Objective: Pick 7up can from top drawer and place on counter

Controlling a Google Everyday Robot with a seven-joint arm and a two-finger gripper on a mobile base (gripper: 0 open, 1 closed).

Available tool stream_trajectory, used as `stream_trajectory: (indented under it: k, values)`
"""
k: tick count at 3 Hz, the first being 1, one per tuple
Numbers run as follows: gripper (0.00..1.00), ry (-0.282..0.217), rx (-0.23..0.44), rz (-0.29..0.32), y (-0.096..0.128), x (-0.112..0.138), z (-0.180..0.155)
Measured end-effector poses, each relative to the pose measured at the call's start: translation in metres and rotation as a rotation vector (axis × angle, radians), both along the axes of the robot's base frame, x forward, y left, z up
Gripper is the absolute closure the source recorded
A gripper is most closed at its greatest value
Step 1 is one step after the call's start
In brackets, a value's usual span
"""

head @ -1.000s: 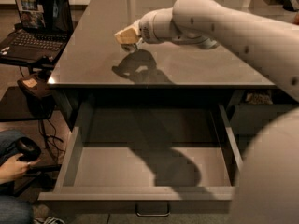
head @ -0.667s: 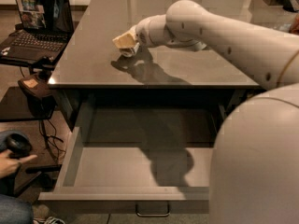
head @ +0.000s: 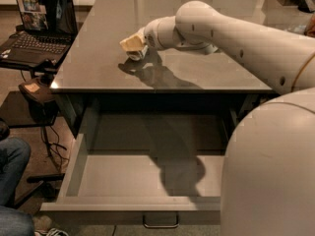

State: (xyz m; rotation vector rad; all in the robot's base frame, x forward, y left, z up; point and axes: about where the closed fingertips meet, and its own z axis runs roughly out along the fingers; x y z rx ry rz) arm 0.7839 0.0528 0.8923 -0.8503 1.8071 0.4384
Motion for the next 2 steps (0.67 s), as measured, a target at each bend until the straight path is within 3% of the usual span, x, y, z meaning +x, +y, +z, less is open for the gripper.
stream_trajectory:
  k: [2]
  values:
    - [0.11, 0.000, 0.000, 0.000, 0.0001, 0.0000, 0.0000]
